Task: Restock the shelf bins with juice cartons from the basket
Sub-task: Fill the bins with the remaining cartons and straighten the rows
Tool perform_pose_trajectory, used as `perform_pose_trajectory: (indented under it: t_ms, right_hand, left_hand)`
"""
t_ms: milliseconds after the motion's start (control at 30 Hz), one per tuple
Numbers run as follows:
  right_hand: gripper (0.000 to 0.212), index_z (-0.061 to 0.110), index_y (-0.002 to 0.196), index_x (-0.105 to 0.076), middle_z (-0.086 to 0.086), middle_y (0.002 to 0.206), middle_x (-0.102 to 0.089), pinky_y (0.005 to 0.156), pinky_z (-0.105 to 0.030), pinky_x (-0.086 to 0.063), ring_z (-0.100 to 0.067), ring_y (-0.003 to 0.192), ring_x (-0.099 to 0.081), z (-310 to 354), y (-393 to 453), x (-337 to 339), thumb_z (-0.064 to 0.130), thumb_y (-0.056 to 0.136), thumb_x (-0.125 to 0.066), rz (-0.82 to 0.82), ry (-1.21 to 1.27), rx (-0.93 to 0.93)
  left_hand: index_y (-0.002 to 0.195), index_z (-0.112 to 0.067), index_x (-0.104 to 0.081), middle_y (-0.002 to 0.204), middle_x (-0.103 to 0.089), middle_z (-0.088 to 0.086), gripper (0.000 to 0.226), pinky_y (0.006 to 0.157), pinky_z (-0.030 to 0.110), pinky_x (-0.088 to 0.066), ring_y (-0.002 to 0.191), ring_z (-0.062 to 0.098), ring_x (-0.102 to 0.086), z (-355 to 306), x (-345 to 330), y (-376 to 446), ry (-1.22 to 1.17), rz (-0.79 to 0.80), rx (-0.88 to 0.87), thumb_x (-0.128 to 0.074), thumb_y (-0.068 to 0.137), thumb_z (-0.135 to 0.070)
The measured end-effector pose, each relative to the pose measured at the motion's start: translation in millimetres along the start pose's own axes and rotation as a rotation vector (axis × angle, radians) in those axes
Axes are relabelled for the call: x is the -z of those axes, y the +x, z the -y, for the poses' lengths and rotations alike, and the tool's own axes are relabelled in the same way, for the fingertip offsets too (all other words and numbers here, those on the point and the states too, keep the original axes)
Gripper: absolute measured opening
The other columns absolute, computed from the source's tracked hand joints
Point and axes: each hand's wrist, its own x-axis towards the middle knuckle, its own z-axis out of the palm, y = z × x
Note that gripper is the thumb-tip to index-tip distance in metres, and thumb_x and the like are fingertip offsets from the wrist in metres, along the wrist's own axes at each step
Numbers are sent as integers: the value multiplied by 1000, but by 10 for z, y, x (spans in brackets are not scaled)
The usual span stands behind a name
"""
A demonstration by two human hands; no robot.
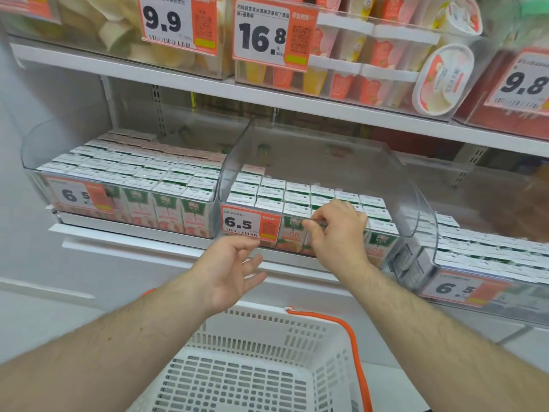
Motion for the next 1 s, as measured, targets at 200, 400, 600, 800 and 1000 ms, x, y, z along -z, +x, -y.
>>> perform_pose_trajectory:
  t_ms: [200, 400, 600, 800, 1000]
  right_hand:
    - [10, 15, 82, -69, 3, 87, -62, 81, -30, -23, -21, 93, -52, 32, 60, 145, 22, 88, -66, 122, -117, 0]
    - [14, 11, 75, -70, 0, 74, -61, 67, -33, -40, -21, 72, -55, -325, 129, 1136, 13, 80, -57, -462, -24, 170]
    - [37, 13, 88, -68, -10, 95, -69, 81, -37, -47, -35, 97, -62, -1363, 614, 1595, 36, 100, -42, 140, -137, -538]
    - [47, 14, 132, -55, -10, 139, -53, 90, -38, -44, -28, 115, -56, -1590, 983, 1323, 45, 104, -32, 764, -123, -634]
    - [29, 14, 89, -68, -9, 86, -69, 79, -40, -50, -29, 73, -63, -1646, 1107, 1161, 33, 90, -47, 935, -62, -672]
  left_hand:
    - [112, -15, -62, 108, -68, 2, 27, 83, 33, -52, 98, 20, -66, 229, -304, -125, 534, -110, -138, -63, 87, -6]
    - [103, -27, -57, 101, -58, -11, 28, 75, 24, -45, 80, 7, -54, 244, -1183, -106, 989, -59, -786, -62, 83, -8]
    - [138, -23, -44, 149, -34, -3, 50, 111, 36, -26, 136, 18, -31, 484, -2052, 225, 1544, 4, -1123, -51, 92, -43]
    - [152, -41, -9, 164, 4, -9, 65, 116, 44, -17, 147, 20, -18, 729, -2282, 498, 1640, 7, -871, -38, 95, -49]
    - [150, -44, -4, 164, -2, -10, 75, 113, 42, -20, 132, 22, -41, 828, -2318, 467, 1623, -72, -839, -44, 86, -36]
